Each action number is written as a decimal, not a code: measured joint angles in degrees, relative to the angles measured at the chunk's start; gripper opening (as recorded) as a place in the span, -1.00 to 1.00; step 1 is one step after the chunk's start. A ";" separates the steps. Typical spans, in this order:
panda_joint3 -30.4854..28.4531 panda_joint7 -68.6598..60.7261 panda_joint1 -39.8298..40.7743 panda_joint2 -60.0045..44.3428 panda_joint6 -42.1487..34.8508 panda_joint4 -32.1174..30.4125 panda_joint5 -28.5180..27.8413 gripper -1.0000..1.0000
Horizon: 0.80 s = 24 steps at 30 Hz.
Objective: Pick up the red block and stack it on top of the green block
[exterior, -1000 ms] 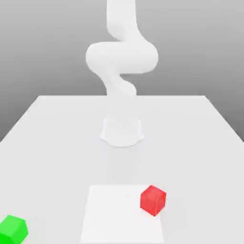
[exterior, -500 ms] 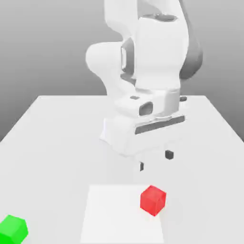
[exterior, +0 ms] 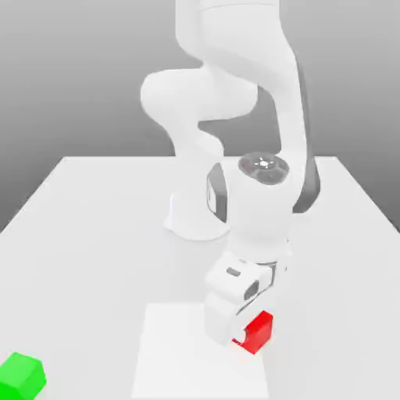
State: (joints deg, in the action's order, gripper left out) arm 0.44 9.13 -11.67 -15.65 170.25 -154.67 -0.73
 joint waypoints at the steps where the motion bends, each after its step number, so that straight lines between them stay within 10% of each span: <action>1: 0.07 -0.02 0.06 0.71 -0.60 -0.10 0.04 -1.00; 8: -0.20 0.12 2.29 11.84 -11.37 -0.47 1.02 -1.00; 24: -16.45 10.09 23.76 -5.86 -22.45 27.08 11.94 -1.00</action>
State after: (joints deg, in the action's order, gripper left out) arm -16.02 19.21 12.09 -21.51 147.80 -127.60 11.21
